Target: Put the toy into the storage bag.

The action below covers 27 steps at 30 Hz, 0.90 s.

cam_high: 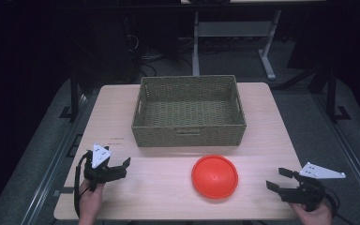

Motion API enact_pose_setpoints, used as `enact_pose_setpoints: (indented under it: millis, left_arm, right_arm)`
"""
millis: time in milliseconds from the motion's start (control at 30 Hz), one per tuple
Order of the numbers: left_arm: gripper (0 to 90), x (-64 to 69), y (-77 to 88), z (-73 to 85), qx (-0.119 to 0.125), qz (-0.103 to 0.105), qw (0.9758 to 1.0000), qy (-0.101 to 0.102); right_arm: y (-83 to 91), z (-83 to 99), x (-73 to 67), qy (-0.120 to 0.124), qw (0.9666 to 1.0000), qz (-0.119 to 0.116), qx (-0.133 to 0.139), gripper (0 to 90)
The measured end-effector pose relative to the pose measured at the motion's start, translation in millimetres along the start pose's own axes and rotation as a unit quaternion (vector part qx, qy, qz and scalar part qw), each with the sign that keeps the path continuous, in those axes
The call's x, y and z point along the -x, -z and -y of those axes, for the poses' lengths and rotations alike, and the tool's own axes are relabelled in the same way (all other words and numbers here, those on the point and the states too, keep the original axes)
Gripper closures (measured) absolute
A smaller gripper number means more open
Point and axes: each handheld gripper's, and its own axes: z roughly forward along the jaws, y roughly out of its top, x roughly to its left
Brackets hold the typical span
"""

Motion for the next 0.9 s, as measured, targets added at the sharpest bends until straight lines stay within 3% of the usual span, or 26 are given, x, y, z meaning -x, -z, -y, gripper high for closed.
enact_pose_setpoints:
  millis: [167, 333, 467, 633, 900]
  left_arm:
    - [12.7, -0.6, 1.2, 1.3, 0.0, 0.0, 1.0, 0.007]
    - [12.8, -0.1, 1.7, 2.4, 0.0, 0.002, 1.0, 0.005]
    - [12.8, -0.5, 2.6, 2.6, 0.002, -0.001, 1.0, 0.002]
    - [12.8, -3.7, 5.8, 3.5, 0.008, -0.009, 0.9998, 0.016]
    - [12.8, -5.2, 4.4, 3.8, 0.006, -0.011, 0.9998, 0.016]
  right_arm:
    - [-9.7, -7.9, 1.2, 0.005, 0.9999, -0.006, -0.009, 19.3]
    - [-14.1, -18.2, -0.1, 0.001, 0.9994, -0.03, -0.014, 18.9]
    - [-17.7, -26.8, -1.7, 0.012, 0.9991, -0.032, -0.026, 18.8]
    - [-24.2, -36.0, -5.8, 0.025, 0.9979, -0.043, -0.042, 19.0]
    - [-35.0, -48.5, -7.4, 0.026, 0.9965, -0.056, -0.056, 17.0]
